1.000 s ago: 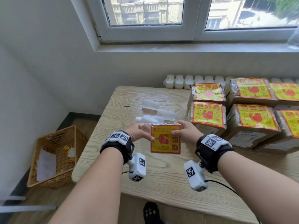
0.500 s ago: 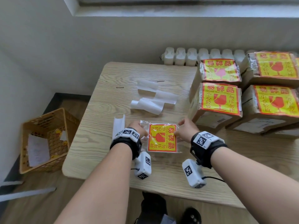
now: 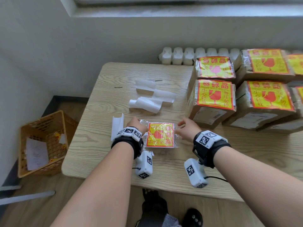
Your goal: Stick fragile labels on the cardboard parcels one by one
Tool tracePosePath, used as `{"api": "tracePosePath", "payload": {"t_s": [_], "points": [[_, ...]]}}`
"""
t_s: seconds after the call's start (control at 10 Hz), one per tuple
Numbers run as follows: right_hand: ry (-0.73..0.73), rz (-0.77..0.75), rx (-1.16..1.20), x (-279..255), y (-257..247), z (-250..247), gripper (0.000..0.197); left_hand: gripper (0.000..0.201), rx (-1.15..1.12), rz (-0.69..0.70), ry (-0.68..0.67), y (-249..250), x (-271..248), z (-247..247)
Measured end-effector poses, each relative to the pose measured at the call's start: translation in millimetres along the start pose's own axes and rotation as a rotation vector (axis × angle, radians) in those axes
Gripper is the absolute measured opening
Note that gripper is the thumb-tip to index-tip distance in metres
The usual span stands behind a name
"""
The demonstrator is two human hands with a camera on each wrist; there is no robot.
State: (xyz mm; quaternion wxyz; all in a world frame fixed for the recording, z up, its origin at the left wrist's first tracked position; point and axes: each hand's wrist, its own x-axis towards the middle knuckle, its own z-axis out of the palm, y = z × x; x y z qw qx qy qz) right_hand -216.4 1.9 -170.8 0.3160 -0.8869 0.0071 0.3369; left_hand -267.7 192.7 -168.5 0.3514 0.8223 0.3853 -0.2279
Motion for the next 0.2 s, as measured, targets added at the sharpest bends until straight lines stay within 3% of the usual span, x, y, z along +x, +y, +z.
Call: {"api": "tracePosePath", "payload": {"t_s": [0.2], "points": [[0.044, -0.102, 0.005, -28.7, 11.0, -20.8, 0.017, 0.049, -0.007, 0.114, 0.105, 14.6, -31.5, -1.5]]}}
